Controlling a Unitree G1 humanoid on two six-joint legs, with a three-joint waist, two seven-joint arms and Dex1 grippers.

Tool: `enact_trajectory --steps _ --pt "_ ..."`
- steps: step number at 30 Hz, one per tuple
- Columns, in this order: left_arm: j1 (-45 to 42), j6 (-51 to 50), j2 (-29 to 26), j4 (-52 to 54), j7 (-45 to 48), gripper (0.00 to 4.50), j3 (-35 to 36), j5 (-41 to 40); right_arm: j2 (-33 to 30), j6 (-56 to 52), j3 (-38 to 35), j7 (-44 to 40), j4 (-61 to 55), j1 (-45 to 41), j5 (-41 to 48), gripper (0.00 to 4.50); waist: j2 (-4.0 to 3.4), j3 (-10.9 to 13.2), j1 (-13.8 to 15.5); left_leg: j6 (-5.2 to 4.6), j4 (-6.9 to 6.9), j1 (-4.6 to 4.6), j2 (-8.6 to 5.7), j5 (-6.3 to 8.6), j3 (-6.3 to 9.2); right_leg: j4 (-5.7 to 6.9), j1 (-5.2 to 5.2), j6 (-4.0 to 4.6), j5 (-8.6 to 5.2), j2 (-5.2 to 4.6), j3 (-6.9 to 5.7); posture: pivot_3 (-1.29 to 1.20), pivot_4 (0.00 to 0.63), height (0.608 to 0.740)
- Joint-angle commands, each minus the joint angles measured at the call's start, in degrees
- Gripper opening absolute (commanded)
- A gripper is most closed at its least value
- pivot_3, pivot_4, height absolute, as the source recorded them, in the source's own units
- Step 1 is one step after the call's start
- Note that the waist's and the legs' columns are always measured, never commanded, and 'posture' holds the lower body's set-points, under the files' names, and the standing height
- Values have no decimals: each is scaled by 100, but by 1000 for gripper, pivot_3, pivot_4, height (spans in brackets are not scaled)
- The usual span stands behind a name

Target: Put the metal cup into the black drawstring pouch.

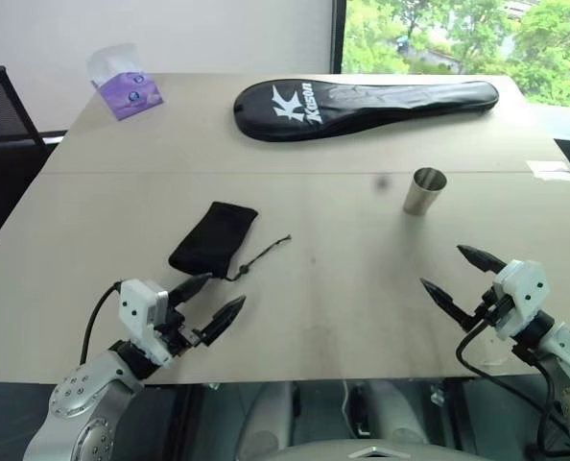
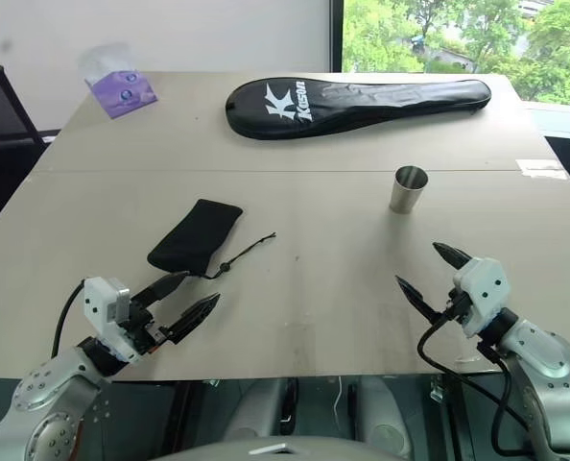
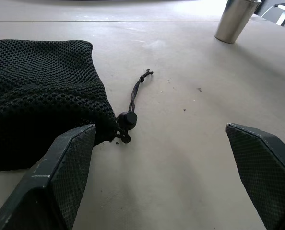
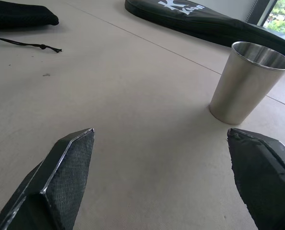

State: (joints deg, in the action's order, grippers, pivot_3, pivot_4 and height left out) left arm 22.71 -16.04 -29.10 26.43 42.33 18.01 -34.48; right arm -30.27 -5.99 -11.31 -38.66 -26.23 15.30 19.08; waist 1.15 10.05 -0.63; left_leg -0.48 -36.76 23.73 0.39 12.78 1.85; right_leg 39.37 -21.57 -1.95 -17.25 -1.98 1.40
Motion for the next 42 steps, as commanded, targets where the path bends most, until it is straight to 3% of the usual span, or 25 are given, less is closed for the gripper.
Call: enact_trajectory --steps 1,6,12,20,25,32,39,42 --pt "-22 -95 -82 354 -108 4483 175 -154 -26 161 -74 -55 -210 -71 87 4500 0 0 0 0 0 0 0 0 0 0 0 0 0 0 0 0 150 740" --pt "-197 -272 -190 654 -409 4483 296 -159 41 357 131 -289 -355 -257 292 4500 0 0 -1 0 -2 -1 0 0 1 1 1 0 0 0 0 0 150 740" --pt "-619 552 -562 536 -182 4483 487 568 -43 212 704 -640 -802 -458 571 4500 2 -1 -4 0 -4 -1 0 0 4 5 2 0 1 4 -3 0 150 740" --pt "-108 2643 -857 -260 32 4483 744 2306 -398 4 1321 -1470 -983 -796 1047 4500 3 -2 -3 -1 -3 -2 0 0 -1 2 1 1 0 1 0 0 150 740" --pt "-385 3481 -1228 -692 -790 4483 642 4284 -403 81 1367 -1588 -768 -959 985 4500 16 -9 50 -1 -7 0 0 0 8 0 6 1 0 0 -12 0 150 740" --pt "-658 4379 -1674 -1107 -1787 4483 324 6221 -378 85 1358 -1516 -827 -881 889 4500 19 -9 24 -2 -4 0 -1 2 5 -1 5 -1 2 -3 -12 0 150 740" --pt "-936 4621 -1950 -1604 -2362 4483 -39 6923 -410 87 1244 -1389 -854 -828 803 4500 19 -9 -9 -3 -4 0 0 2 5 1 4 -2 3 -5 -13 0 150 740" --pt "-1202 4580 -1964 -1787 -2308 4483 -349 6835 -426 103 1213 -1308 -869 -805 703 4500 19 -9 8 -2 -4 0 0 2 6 5 3 -2 3 -7 -16 0 150 740"
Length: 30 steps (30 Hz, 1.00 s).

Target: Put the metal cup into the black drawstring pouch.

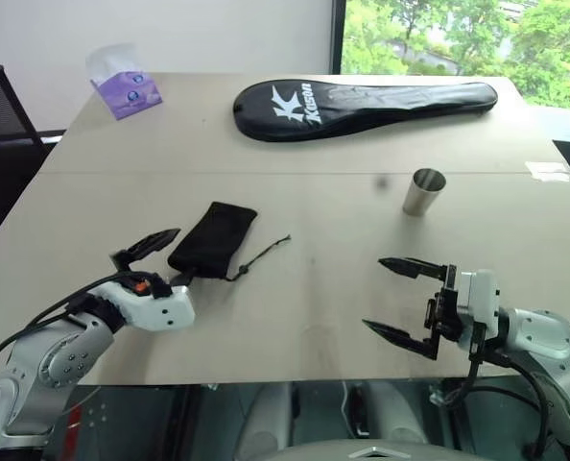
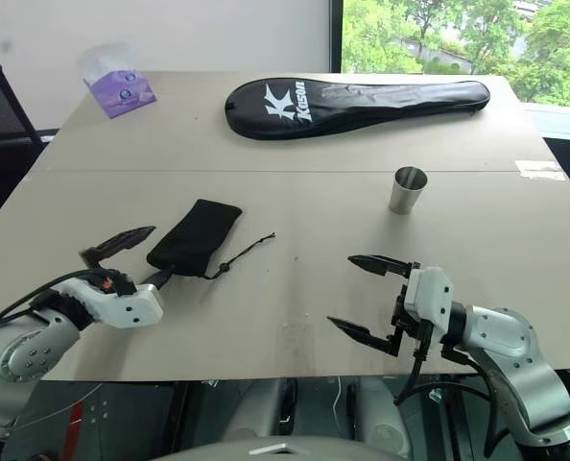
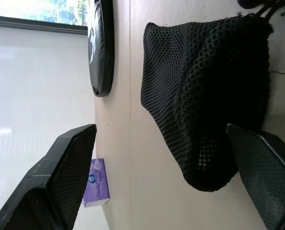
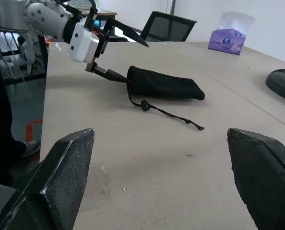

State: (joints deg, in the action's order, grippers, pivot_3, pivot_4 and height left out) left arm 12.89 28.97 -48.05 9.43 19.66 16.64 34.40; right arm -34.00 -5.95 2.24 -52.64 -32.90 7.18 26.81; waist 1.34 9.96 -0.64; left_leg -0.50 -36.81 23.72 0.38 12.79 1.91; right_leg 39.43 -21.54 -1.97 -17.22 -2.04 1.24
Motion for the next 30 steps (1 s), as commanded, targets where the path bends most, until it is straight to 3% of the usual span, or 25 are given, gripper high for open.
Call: enact_trajectory --steps 1,3,4,5,6,7,8,9,11,14,16,19,22,27,30 --pt "-288 3 -68 -138 83 4243 -292 -220 -58 99 -148 110 -213 24 -84 4500 0 0 18 0 0 0 0 0 1 0 1 0 0 0 -1 0 150 740" --pt "-447 -102 -72 -252 210 3789 -420 -380 -54 87 -169 156 -238 57 -99 4500 0 0 11 0 -1 1 -1 0 1 1 1 0 0 -1 -2 0 150 740" --pt "-523 -104 -86 -316 216 3159 -472 -392 -45 80 -179 185 -249 69 -111 4500 0 0 4 0 -1 1 -1 0 0 1 0 0 0 -1 -2 0 150 740" --pt "-617 -119 -84 -384 214 2982 -530 -397 -33 72 -180 221 -258 76 -130 4500 0 0 1 0 -1 1 -1 0 0 2 0 0 0 0 -3 0 150 740" --pt "-709 -149 -90 -444 276 2312 -622 -420 -23 44 -175 269 -272 79 -148 4500 0 0 -2 0 -1 0 -1 0 0 5 -1 0 0 0 -2 0 150 740" --pt "-791 -192 -85 -479 343 2002 -704 -458 -17 10 -168 320 -285 78 -166 4500 0 0 -4 0 -1 -1 -1 0 0 6 -1 0 0 0 -2 0 150 740" --pt "-873 -261 -73 -507 463 1213 -781 -562 -5 -33 -156 400 -300 68 -210 4500 0 0 -6 0 -2 -1 -1 0 -1 11 -2 0 0 1 -3 0 150 740" --pt "-923 -305 -67 -524 544 1110 -829 -636 0 -60 -147 456 -310 60 -239 4500 0 0 -8 0 -2 -2 -1 0 -2 12 -2 0 0 1 -5 0 150 740" --pt "-1181 -967 90 -453 1223 146 -1007 -1396 42 -238 -198 887 -314 -58 -555 4500 0 0 -6 0 -4 -2 -2 0 -6 19 -4 -1 0 1 -10 0 150 740" --pt "-1620 -2269 324 -157 2128 56 -1230 -2366 6 -925 -283 1440 -371 -374 -726 4500 -1 0 -4 0 -18 -2 -2 0 -5 35 -6 0 0 2 -19 0 150 740" --pt "-2001 -3678 532 229 2670 56 -1371 -3137 -129 -1502 -400 1860 -597 -696 -1003 4500 -6 3 -2 0 -30 1 -2 0 2 40 -4 0 0 8 -27 0 150 740" --pt "-2662 -6002 896 773 2927 56 -1538 -4061 -276 -3077 -623 2652 -719 -1499 -1237 4500 -2 1 -6 0 -41 8 -7 -1 5 46 -4 -1 0 25 -29 0 150 740" --pt "-3257 -7744 1264 1082 2761 56 -1673 -4616 -234 -4295 -949 2904 -603 -2409 -834 4500 -7 5 -21 0 -45 6 -8 -1 3 48 -2 -2 0 28 -26 0 150 740" --pt "-4053 -9124 1979 905 2030 56 -1791 -4841 -395 -6082 -1153 2943 101 -3823 -390 4500 -4 4 -20 0 -47 11 -9 -1 8 47 -5 -3 1 35 -26 0 150 740" --pt "-4204 -9460 2123 893 1773 56 -1911 -4870 -428 -6559 -1131 2940 947 -4466 -361 4500 -5 3 -33 0 -42 14 -11 -1 3 43 -8 -3 1 28 -19 0 150 740"
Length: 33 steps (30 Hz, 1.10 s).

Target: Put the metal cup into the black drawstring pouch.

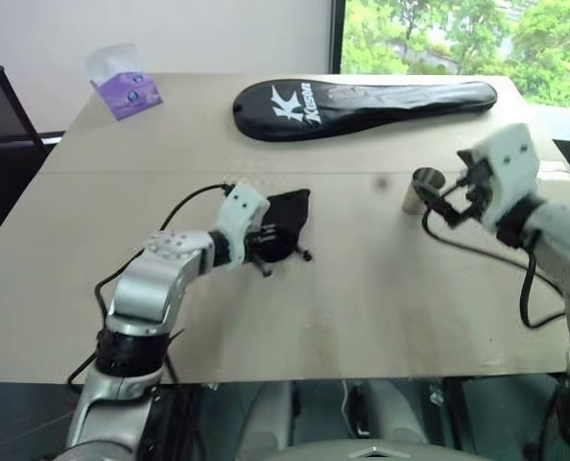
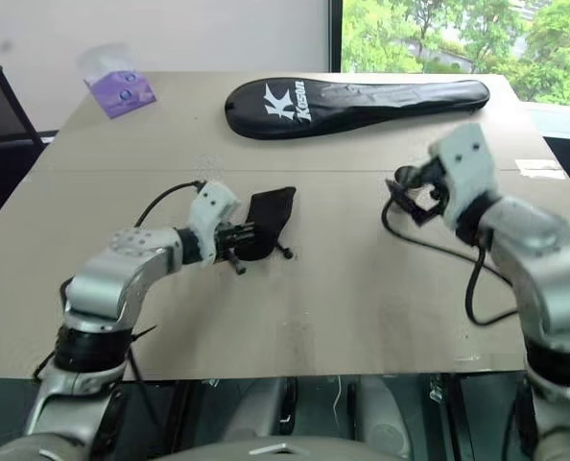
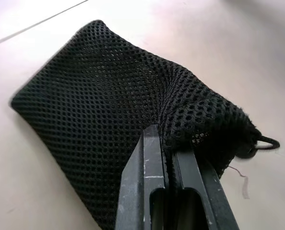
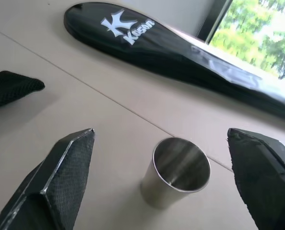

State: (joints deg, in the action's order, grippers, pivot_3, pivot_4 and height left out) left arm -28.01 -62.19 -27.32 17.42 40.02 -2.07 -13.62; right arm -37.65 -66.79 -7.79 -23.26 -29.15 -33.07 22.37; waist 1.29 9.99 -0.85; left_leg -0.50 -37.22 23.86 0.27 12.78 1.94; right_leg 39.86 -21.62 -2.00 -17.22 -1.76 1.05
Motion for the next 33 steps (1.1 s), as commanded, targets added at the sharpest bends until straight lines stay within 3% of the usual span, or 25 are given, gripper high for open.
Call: enact_trajectory --steps 1,6,15,18,24,26,30,33 --pt "-134 -305 -7 128 -336 56 -166 6 -103 -480 -57 -33 829 -577 56 4500 0 0 -12 0 0 -1 0 0 -3 -1 0 0 0 -3 4 0 150 740" --pt "-239 -512 -103 309 -804 56 -491 200 -195 -354 347 -264 2256 -1117 -105 4500 0 0 -3 -1 5 0 -1 0 -7 -1 -7 1 0 -8 25 0 150 740" --pt "6 -793 -104 795 -1213 56 -324 53 -203 449 1154 -1035 4765 -2266 -584 4500 -2 2 -10 0 9 3 0 0 -13 -2 -12 0 0 -8 31 0 150 740" --pt "101 -880 -108 897 -1310 0 -258 27 -218 752 1494 -1367 5393 -2541 -819 3721 -2 3 -16 0 9 3 0 0 -17 -3 -14 0 0 -10 32 0 150 740" --pt "294 -1128 -118 1204 -1639 0 -257 76 -237 1467 2058 -2079 5983 -2678 -1295 806 -5 6 -2 0 9 6 -1 0 -13 -5 -14 0 0 -9 30 0 150 740" --pt "228 -1416 -63 1249 -1748 0 -206 36 -261 1545 2019 -2169 5914 -2647 -1338 32 -5 6 -2 0 9 6 -2 0 -13 -5 -14 0 0 -12 30 0 150 740" --pt "-83 -1818 -192 1182 -1703 0 -269 -84 -390 1436 1582 -2153 5137 -2276 -1153 11 -4 10 24 0 4 8 -2 0 -2 -2 -11 0 0 -12 21 0 150 740" --pt "-481 -1976 -366 819 -1559 0 -351 -180 -444 948 986 -2055 3817 -1697 -756 11 -9 13 7 2 5 13 -3 -1 -2 -5 -14 0 0 -13 20 0 150 740"
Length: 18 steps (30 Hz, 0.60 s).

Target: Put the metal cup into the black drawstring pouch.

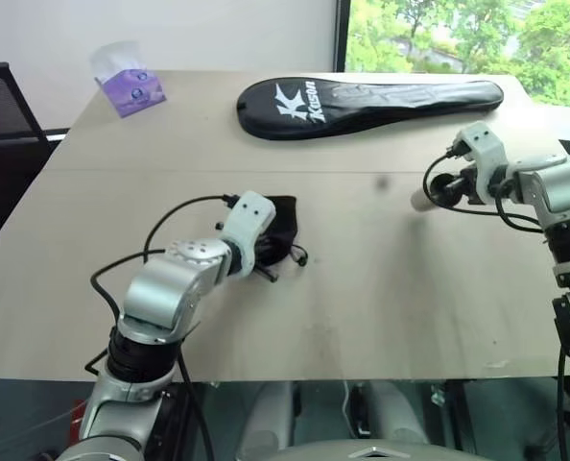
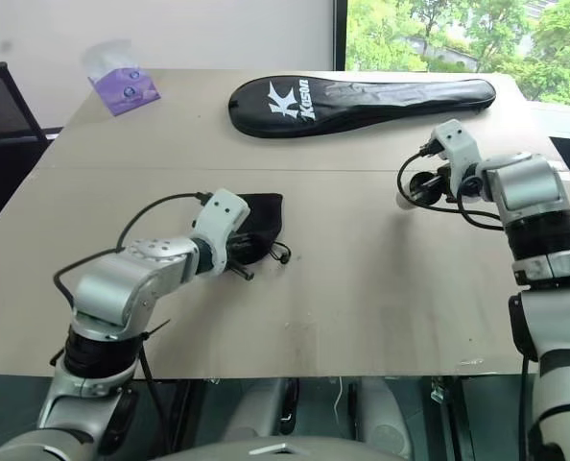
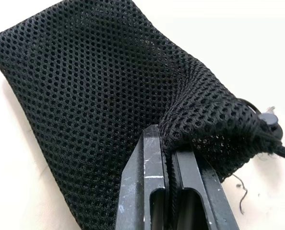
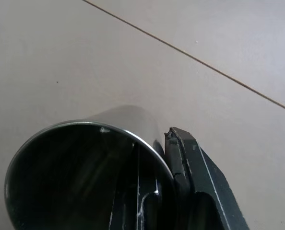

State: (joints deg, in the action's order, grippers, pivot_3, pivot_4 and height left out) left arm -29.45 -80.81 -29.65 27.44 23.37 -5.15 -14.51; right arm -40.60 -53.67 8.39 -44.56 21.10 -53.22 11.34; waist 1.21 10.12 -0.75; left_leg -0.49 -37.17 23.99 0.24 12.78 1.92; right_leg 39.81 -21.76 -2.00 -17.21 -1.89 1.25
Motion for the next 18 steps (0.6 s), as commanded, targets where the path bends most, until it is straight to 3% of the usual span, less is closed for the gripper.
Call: enact_trajectory --steps 1,3,7,10,13,18 --pt "-445 22 -211 -331 142 0 -114 -66 -145 -501 -816 143 -1699 544 464 11 -2 2 9 0 1 -1 0 0 -3 0 -1 0 0 -1 0 0 150 740" --pt "-754 -151 -365 -627 267 0 -293 -158 -42 -859 -1244 280 -2680 996 780 11 -3 4 3 1 1 7 2 0 12 -2 -2 0 0 -3 -8 0 150 740" --pt "-1537 -1072 138 -1697 113 0 135 -391 446 -1395 -1897 635 -4580 1906 1434 11 -3 4 12 -1 0 8 -1 1 9 -2 -2 -1 -1 -2 -9 0 150 740" --pt "-1976 -1169 271 -2572 93 0 206 -795 1097 -1739 -2332 998 -5638 2504 1916 11 -3 4 -22 -1 -4 10 -3 1 13 1 -3 -2 -1 4 -20 0 150 740" --pt "-2416 -1169 526 -3361 4 0 292 -1103 1677 -1750 -2611 1344 -6277 3036 2263 11 -3 4 -7 0 -2 7 -3 1 9 3 -4 -2 -1 3 -22 0 150 740" --pt "-3309 -1120 966 -4469 51 0 162 -1047 2266 -1351 -2405 1827 -6835 3857 2346 11 -2 4 16 0 -8 11 -12 0 8 3 -4 -4 -1 -1 -25 0 150 740"
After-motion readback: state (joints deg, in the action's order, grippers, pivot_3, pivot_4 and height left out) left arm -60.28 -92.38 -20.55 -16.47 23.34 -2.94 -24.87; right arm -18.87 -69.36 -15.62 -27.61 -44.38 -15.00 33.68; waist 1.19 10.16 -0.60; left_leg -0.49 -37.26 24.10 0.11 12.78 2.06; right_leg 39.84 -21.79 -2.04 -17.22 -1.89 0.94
